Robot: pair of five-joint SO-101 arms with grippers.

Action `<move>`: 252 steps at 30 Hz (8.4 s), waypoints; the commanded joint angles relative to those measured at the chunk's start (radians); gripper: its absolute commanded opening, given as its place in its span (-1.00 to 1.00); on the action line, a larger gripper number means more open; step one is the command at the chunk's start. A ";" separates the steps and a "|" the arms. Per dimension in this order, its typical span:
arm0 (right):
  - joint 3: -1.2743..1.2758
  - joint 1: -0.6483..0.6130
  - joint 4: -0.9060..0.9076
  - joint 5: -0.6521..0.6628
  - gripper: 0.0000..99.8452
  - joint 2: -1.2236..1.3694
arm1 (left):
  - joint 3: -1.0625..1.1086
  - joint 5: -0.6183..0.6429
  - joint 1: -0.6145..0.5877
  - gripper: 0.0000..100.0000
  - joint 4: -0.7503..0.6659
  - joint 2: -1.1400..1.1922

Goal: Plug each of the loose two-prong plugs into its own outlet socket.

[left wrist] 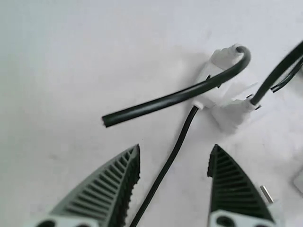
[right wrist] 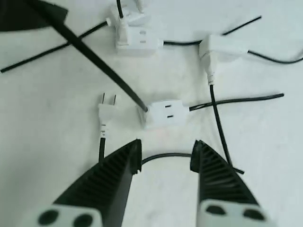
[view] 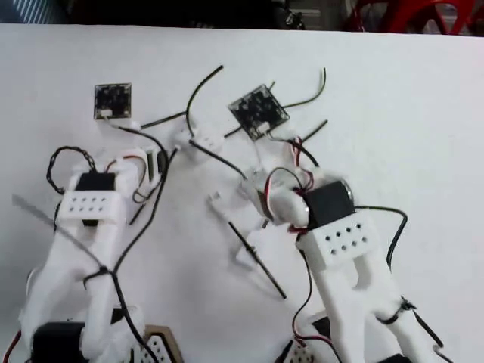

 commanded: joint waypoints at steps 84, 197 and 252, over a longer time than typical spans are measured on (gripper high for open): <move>0.577 0.242 -0.406 -0.684 -0.97 -0.469 | 0.606 -0.167 -0.076 -0.52 0.055 -0.960; -0.017 0.209 -0.673 0.328 -0.56 0.789 | 0.615 -0.170 -0.077 -0.52 0.023 -0.960; -0.377 0.202 -0.349 0.414 -0.96 0.858 | 0.615 -0.207 -0.073 -0.52 0.023 -0.960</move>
